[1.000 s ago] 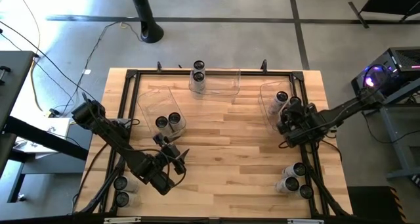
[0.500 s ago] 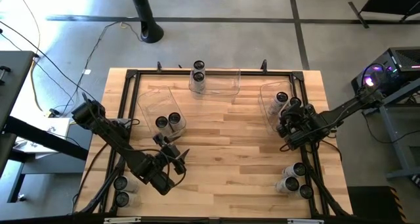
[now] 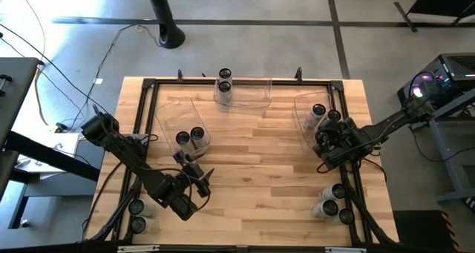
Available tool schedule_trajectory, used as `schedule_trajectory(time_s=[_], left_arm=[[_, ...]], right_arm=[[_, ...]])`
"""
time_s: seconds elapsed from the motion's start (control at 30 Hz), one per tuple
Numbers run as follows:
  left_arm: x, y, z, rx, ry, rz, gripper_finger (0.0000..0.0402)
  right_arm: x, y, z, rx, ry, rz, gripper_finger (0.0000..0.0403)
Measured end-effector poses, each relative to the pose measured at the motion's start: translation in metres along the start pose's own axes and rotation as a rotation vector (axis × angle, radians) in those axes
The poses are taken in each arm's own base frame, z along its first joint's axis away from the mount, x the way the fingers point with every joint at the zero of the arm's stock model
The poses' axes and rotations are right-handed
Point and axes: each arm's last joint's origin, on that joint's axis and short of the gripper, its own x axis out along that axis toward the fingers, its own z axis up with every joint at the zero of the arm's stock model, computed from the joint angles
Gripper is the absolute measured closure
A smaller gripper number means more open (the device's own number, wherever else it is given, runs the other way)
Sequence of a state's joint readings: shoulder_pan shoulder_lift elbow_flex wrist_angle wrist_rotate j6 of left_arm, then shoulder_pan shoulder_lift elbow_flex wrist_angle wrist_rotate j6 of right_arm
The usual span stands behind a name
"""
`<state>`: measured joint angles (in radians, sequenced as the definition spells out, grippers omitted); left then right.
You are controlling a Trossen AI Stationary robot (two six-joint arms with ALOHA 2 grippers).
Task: Sort soda cans
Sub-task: Put the white/pink soda can into the right transparent bin, then put the white and blue soda can into the middle transparent bin
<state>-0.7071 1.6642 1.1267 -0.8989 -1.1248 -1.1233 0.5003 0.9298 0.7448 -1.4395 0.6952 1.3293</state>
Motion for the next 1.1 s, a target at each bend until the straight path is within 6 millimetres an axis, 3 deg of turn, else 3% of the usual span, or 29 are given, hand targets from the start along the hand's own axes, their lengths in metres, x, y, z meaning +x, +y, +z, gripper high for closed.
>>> schedule_trajectory(time_s=[0.37, 0.9, 1.0, 1.1], left_arm=[[0.000, 0.000, 0.000, 0.002, 0.000, 0.000, 0.0102], [0.000, 0.000, 0.000, 0.003, -0.002, -0.002, 0.0102], [0.001, 0.000, 0.001, 0.026, -0.002, 0.000, 0.0102], [0.003, 0.001, 0.002, 0.053, 0.013, 0.000, 0.0102]], right_arm=[[-0.001, -0.001, 0.000, 0.011, 0.014, -0.005, 0.0102], [-0.020, -0.010, 0.016, 0.084, -0.002, -0.016, 0.0100], [-0.025, -0.002, 0.024, 0.105, -0.098, 0.039, 0.0100], [-0.029, 0.020, 0.033, 0.067, -0.255, 0.151, 0.0100]])
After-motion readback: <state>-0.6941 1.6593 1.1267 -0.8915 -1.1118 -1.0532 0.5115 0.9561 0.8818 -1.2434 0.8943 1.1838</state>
